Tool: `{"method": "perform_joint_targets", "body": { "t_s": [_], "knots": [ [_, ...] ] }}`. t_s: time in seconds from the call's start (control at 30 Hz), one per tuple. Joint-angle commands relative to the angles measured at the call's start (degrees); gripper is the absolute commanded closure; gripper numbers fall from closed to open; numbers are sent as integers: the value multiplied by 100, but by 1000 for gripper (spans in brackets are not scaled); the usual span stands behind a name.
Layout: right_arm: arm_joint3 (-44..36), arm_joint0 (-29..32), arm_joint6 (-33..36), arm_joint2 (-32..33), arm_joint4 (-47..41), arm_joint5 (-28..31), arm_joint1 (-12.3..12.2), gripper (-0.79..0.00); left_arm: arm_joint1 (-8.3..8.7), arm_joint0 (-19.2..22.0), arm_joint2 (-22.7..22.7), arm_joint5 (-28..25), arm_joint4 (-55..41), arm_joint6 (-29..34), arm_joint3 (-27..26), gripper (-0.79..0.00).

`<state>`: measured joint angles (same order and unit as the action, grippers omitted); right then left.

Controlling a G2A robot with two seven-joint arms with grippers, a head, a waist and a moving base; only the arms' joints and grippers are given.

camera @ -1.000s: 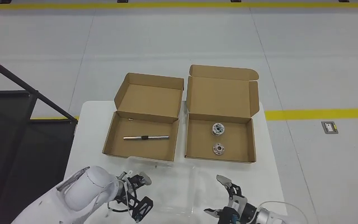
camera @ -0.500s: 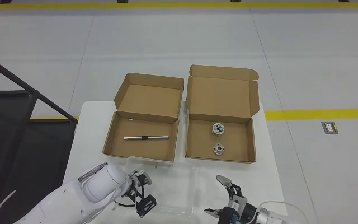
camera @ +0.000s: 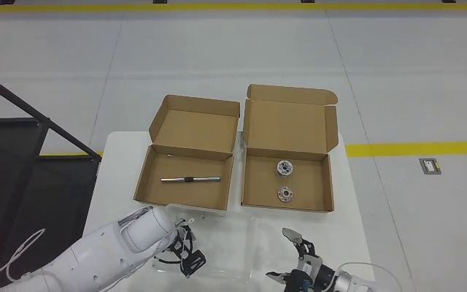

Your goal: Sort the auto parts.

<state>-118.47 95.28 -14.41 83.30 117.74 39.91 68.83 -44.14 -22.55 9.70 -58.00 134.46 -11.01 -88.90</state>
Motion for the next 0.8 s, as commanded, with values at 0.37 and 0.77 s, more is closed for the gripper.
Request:
{"method": "perform_joint_targets", "body": {
  "t_s": [0.37,0.77],
  "knots": [
    [0,0,0,0,0,1,0,-785,-397,14,4,0,555,-398,640,-477],
    [0,0,0,0,0,1,0,-785,-579,114,4,0,650,-534,836,-357]
  ]
}}
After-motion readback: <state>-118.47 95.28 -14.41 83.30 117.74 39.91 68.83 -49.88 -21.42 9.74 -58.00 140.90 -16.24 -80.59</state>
